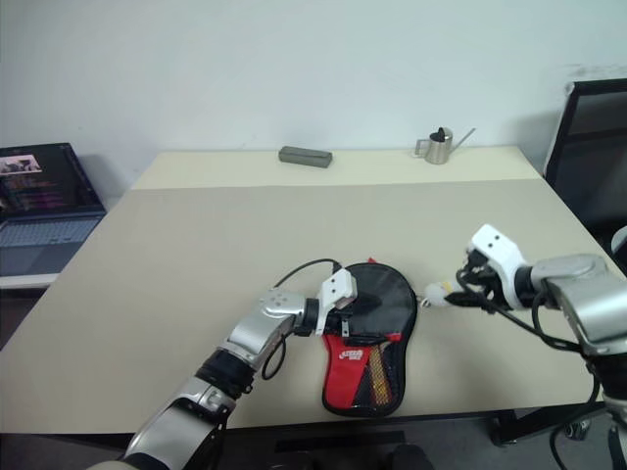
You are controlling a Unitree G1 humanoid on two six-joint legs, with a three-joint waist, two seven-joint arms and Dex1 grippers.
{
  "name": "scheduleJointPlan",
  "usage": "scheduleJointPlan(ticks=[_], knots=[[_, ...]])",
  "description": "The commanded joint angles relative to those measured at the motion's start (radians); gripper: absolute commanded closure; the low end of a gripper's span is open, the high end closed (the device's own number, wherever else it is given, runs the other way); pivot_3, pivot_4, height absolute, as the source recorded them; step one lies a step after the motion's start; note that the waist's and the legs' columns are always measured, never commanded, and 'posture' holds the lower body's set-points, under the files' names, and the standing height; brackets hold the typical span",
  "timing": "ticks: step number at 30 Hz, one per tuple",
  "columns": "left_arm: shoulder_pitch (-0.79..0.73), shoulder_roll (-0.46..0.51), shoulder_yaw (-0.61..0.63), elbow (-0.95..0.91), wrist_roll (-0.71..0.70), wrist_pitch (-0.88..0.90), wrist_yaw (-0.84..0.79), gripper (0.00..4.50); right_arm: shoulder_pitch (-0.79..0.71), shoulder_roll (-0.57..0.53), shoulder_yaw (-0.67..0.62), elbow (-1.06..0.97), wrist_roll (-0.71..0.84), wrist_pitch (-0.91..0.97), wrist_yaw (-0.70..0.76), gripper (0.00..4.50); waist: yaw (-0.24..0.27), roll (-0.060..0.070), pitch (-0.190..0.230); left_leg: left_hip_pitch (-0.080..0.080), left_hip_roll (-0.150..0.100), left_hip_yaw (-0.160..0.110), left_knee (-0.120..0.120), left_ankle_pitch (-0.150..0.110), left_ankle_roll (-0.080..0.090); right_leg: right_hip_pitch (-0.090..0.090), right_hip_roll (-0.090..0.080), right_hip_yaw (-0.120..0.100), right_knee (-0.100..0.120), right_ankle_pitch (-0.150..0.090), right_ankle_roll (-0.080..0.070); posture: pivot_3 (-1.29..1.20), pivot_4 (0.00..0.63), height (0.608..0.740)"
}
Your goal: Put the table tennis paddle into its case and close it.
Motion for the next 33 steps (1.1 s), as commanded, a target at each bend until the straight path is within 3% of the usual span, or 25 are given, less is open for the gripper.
scheduleJointPlan(ticks=[1, 16, 23, 26, 29, 33], knots=[[0.058, 0.012, -0.058, 0.126, 0.074, 0.049, 0.010, 0.00, -0.052, 0.029, -0.004, 0.080, -0.023, -0.063, -0.043, 1.60, 0.000, 0.000, 0.000, 0.000, 0.000, 0.000, 0.000, 0.000, 0.000, 0.000, 0.000, 0.000, 0.000, 0.000, 0.000, 0.00, 0.150, 0.740], [0.057, 0.011, -0.056, 0.124, 0.078, 0.053, 0.011, 0.00, -0.114, 0.153, 0.123, 0.366, -0.120, -0.199, -0.079, 1.60, 0.001, 0.003, -0.001, 0.000, -0.001, 0.000, 0.000, -0.001, 0.001, 0.000, 0.000, 0.000, 0.000, 0.000, 0.002, 0.00, 0.150, 0.740], [0.060, 0.016, -0.053, 0.121, 0.078, 0.054, 0.014, 0.00, -0.078, 0.149, 0.135, 0.352, -0.103, -0.171, -0.014, 1.60, 0.001, 0.004, -0.002, 0.000, -0.001, -0.001, 0.000, -0.001, 0.001, 0.000, 0.000, 0.000, 0.000, 0.000, 0.002, 0.00, 0.150, 0.740], [0.060, 0.017, -0.053, 0.121, 0.079, 0.054, 0.014, 0.00, -0.068, 0.151, 0.138, 0.338, -0.103, -0.161, -0.001, 0.99, 0.001, 0.004, -0.002, 0.000, -0.001, -0.001, 0.000, -0.001, 0.001, 0.000, 0.000, 0.000, 0.000, 0.000, 0.002, 0.00, 0.150, 0.740], [0.059, 0.017, -0.052, 0.122, 0.079, 0.054, 0.016, 0.00, -0.060, 0.147, 0.142, 0.331, -0.107, -0.153, 0.009, 0.06, 0.001, 0.004, -0.002, 0.000, -0.001, -0.001, 0.000, -0.001, 0.001, 0.000, 0.000, 0.000, 0.000, 0.000, 0.002, 0.00, 0.150, 0.740], [0.060, 0.019, -0.051, 0.121, 0.079, 0.052, 0.016, 0.00, -0.043, 0.140, 0.154, 0.337, -0.118, -0.163, 0.018, 0.02, 0.001, 0.004, -0.002, 0.000, -0.001, -0.001, 0.000, -0.001, 0.001, 0.000, 0.000, 0.000, 0.000, 0.000, 0.002, 0.00, 0.150, 0.740]])
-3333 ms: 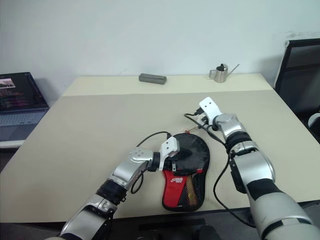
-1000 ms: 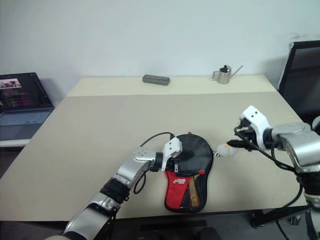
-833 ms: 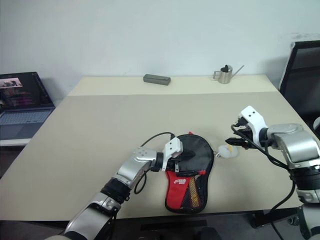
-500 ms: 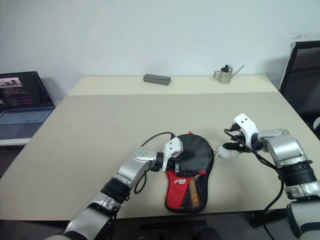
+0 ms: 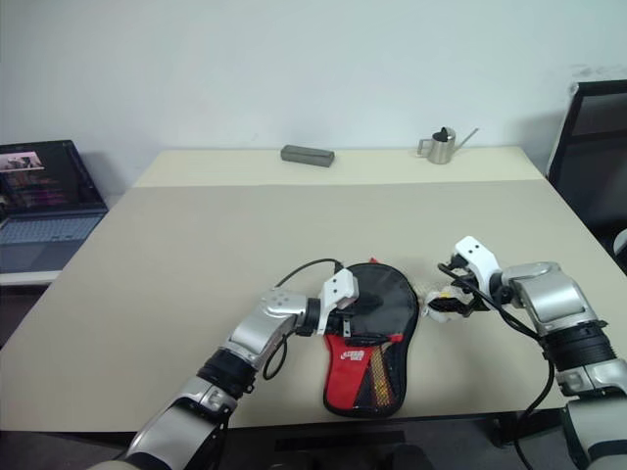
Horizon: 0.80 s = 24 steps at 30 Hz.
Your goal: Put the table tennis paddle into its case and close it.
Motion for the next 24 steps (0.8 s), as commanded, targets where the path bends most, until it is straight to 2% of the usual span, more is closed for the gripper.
scheduleJointPlan(ticks=[1, 5, 7, 9, 16, 19, 21, 24], knots=[[0.064, 0.026, -0.050, 0.120, 0.075, 0.053, 0.018, 0.00, 0.016, -0.016, 0.008, -0.022, -0.008, -0.010, 0.013, 0.02, 0.000, 0.000, 0.000, 0.000, 0.000, 0.000, 0.000, 0.000, 0.000, 0.000, 0.000, 0.000, 0.000, 0.000, 0.000, 0.00, 0.150, 0.740], [0.064, 0.027, -0.051, 0.119, 0.075, 0.054, 0.018, 0.00, 0.024, -0.002, 0.000, -0.018, -0.008, -0.008, -0.005, 0.02, 0.000, 0.000, 0.000, 0.000, 0.000, 0.000, 0.000, 0.000, 0.000, 0.000, 0.000, 0.000, 0.000, 0.000, 0.000, 0.00, 0.150, 0.740], [0.064, 0.027, -0.051, 0.119, 0.076, 0.054, 0.019, 0.00, 0.024, -0.005, 0.000, -0.018, -0.009, -0.010, -0.004, 0.40, 0.000, -0.001, 0.000, 0.000, 0.000, 0.000, 0.000, 0.000, 0.000, 0.000, 0.000, 0.000, 0.000, 0.000, 0.000, 0.00, 0.150, 0.740], [0.064, 0.028, -0.050, 0.120, 0.077, 0.053, 0.019, 0.00, 0.027, -0.014, 0.005, -0.025, -0.011, -0.010, 0.001, 0.92, 0.000, -0.001, 0.000, 0.000, 0.000, 0.000, 0.000, 0.000, 0.000, 0.000, 0.000, 0.000, 0.000, 0.000, 0.000, 0.00, 0.150, 0.740], [0.063, 0.027, -0.051, 0.125, 0.080, 0.051, 0.022, 0.00, 0.066, -0.054, 0.009, -0.094, -0.013, -0.011, 0.029, 3.30, 0.000, -0.001, 0.000, 0.000, 0.000, 0.000, 0.000, 0.000, 0.000, 0.000, 0.000, 0.000, 0.000, 0.000, 0.000, 0.00, 0.150, 0.740], [0.057, 0.019, -0.052, 0.140, 0.085, 0.047, 0.033, 0.00, 0.092, -0.080, 0.003, -0.144, -0.012, -0.014, 0.032, 4.00, 0.000, -0.002, 0.001, 0.000, 0.000, 0.000, 0.000, 0.000, 0.000, 0.000, 0.000, 0.000, 0.000, 0.000, 0.000, 0.00, 0.150, 0.740], [0.054, 0.014, -0.052, 0.147, 0.088, 0.046, 0.035, 0.00, 0.111, -0.102, -0.002, -0.187, -0.011, -0.019, 0.032, 4.17, 0.002, -0.003, 0.001, 0.000, 0.000, 0.000, 0.000, 0.000, 0.000, 0.000, 0.000, 0.000, 0.000, 0.000, 0.000, 0.00, 0.150, 0.740], [0.051, 0.008, -0.052, 0.154, 0.091, 0.046, 0.037, 0.00, 0.134, -0.129, -0.015, -0.243, 0.001, -0.007, 0.033, 4.17, 0.003, -0.004, 0.002, 0.000, 0.000, 0.000, 0.000, 0.000, 0.000, 0.000, 0.000, 0.000, -0.001, 0.000, 0.000, 0.00, 0.150, 0.740]])
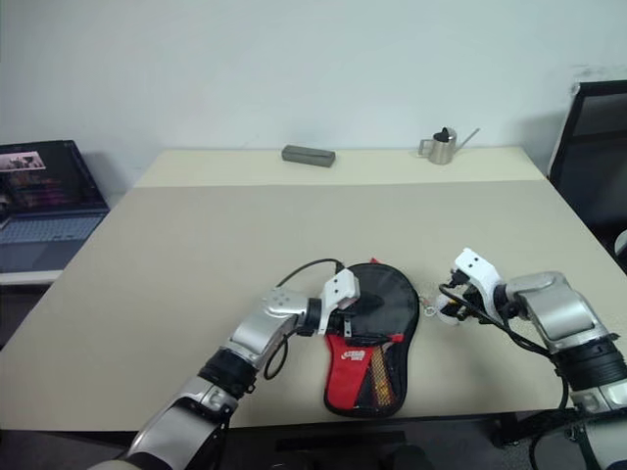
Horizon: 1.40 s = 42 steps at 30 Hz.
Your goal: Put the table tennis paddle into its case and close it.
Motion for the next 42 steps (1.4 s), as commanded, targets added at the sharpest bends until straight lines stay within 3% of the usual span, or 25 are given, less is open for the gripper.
scheduleJointPlan(ticks=[1, 31, 42], knots=[[0.053, 0.011, -0.052, 0.153, 0.082, 0.046, 0.036, 0.00, 0.036, -0.055, -0.035, -0.101, 0.019, 0.025, 0.016, 4.17, 0.001, 0.000, 0.000, 0.000, 0.000, 0.000, 0.000, 0.000, 0.000, 0.000, 0.000, 0.000, 0.000, 0.000, 0.000, 0.00, 0.150, 0.740], [0.030, -0.033, -0.066, 0.228, 0.095, 0.011, 0.044, 0.00, 0.533, -0.399, -0.255, -0.724, 0.372, 0.108, 0.188, 4.18, 0.032, 0.002, -0.001, 0.000, 0.001, -0.002, 0.000, -0.009, -0.002, 0.006, -0.004, -0.003, -0.019, -0.005, 0.000, 0.00, 0.150, 0.740], [0.032, -0.035, -0.067, 0.224, 0.094, 0.014, 0.045, 0.00, 0.780, -0.439, -0.332, -0.913, 0.451, 0.076, 0.207, 4.19, 0.046, 0.003, -0.004, -0.001, 0.000, 0.000, 0.001, -0.018, 0.008, 0.010, -0.005, -0.001, -0.027, -0.005, 0.016, 0.00, 0.150, 0.740]])
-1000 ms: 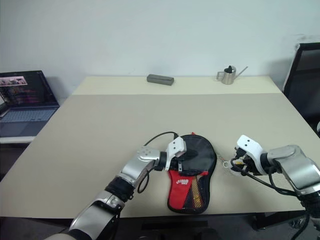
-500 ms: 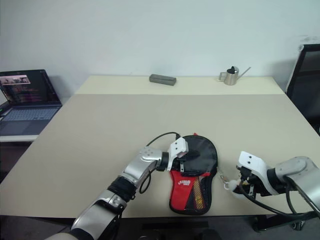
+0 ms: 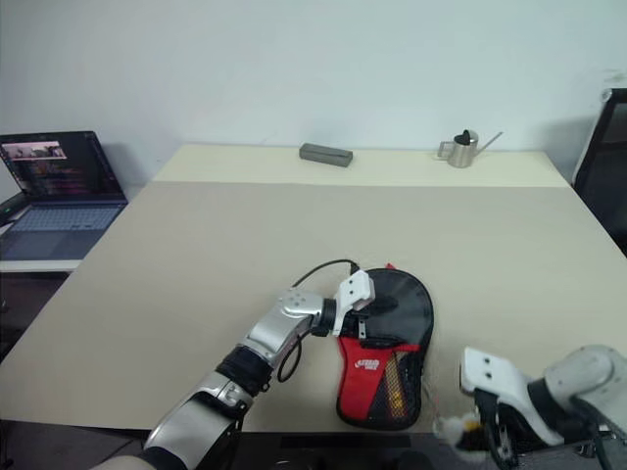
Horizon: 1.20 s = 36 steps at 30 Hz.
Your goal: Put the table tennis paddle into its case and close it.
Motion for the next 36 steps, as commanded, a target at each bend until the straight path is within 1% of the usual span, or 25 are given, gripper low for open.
scheduleJointPlan(ticks=[1, 5, 12, 17, 19, 22, 25, 29, 32, 36], knots=[[0.070, 0.035, -0.046, 0.149, 0.083, 0.058, 0.028, 0.00, 0.036, -0.028, -0.043, -0.068, 0.042, -0.021, 0.038, 4.19, 0.000, 0.000, 0.000, 0.000, 0.000, 0.000, 0.000, 0.000, 0.000, 0.000, 0.000, 0.000, 0.000, 0.000, 0.000, 0.00, 0.150, 0.740], [0.069, 0.033, -0.044, 0.151, 0.084, 0.058, 0.031, 0.00, 0.051, -0.036, -0.053, -0.105, 0.080, -0.020, 0.041, 4.19, -0.001, -0.001, 0.000, 0.001, 0.000, 0.001, 0.001, -0.001, 0.000, 0.000, 0.000, 0.000, 0.000, -0.001, -0.001, 0.00, 0.150, 0.740], [0.070, 0.031, -0.041, 0.152, 0.084, 0.056, 0.038, 0.00, -0.003, -0.018, -0.003, -0.172, 0.166, 0.025, -0.021, 4.19, -0.001, -0.001, 0.000, 0.001, 0.000, 0.000, 0.001, -0.001, 0.000, 0.000, 0.000, -0.001, 0.000, -0.001, -0.002, 0.00, 0.150, 0.740], [0.071, 0.029, -0.042, 0.153, 0.085, 0.057, 0.041, 0.00, -0.038, -0.025, 0.028, -0.195, 0.202, 0.023, -0.030, 4.19, 0.000, -0.001, -0.001, 0.001, 0.000, 0.000, 0.001, -0.001, 0.000, 0.000, 0.000, -0.001, 0.000, -0.001, -0.002, 0.00, 0.150, 0.740], [0.071, 0.028, -0.042, 0.152, 0.085, 0.057, 0.041, 0.00, -0.044, -0.028, 0.036, -0.205, 0.206, 0.017, -0.033, 4.19, 0.000, 0.000, -0.001, 0.001, 0.000, 0.000, 0.001, -0.001, 0.000, 0.000, 0.000, -0.001, 0.000, -0.001, -0.002, 0.00, 0.150, 0.740], [0.070, 0.025, -0.043, 0.154, 0.085, 0.056, 0.043, 0.00, -0.074, 0.000, 0.079, -0.195, 0.158, -0.001, -0.082, 4.19, 0.000, -0.001, -0.001, 0.001, 0.000, 0.000, 0.001, -0.001, 0.000, 0.000, 0.000, -0.001, 0.000, -0.001, -0.002, 0.00, 0.150, 0.740], [0.067, 0.022, -0.043, 0.156, 0.085, 0.055, 0.043, 0.00, -0.088, 0.001, 0.093, -0.178, 0.159, -0.001, -0.089, 4.19, 0.000, -0.001, -0.001, 0.001, 0.000, 0.000, 0.001, -0.001, 0.000, 0.000, 0.000, 0.000, 0.000, -0.001, -0.002, 0.00, 0.150, 0.740], [0.064, 0.019, -0.043, 0.161, 0.085, 0.053, 0.045, 0.00, -0.082, -0.021, 0.075, -0.171, 0.171, -0.016, -0.062, 2.83, 0.000, -0.001, -0.001, 0.001, 0.000, 0.000, 0.001, -0.001, 0.000, 0.000, 0.000, 0.000, 0.000, -0.001, -0.001, 0.00, 0.150, 0.740], [0.062, 0.016, -0.044, 0.165, 0.086, 0.051, 0.045, 0.00, -0.089, -0.006, 0.061, -0.163, 0.166, -0.050, -0.058, 1.82, 0.000, -0.001, -0.001, 0.001, 0.000, 0.000, 0.001, -0.001, 0.000, 0.000, 0.000, 0.000, 0.000, -0.001, -0.001, 0.00, 0.150, 0.740], [0.058, 0.013, -0.044, 0.170, 0.085, 0.047, 0.047, 0.00, -0.128, 0.024, 0.018, -0.132, 0.211, -0.079, -0.040, 1.82, 0.000, -0.001, -0.001, 0.002, 0.000, 0.000, 0.002, -0.001, 0.000, 0.001, 0.000, 0.000, 0.000, -0.001, -0.001, 0.00, 0.150, 0.740]])
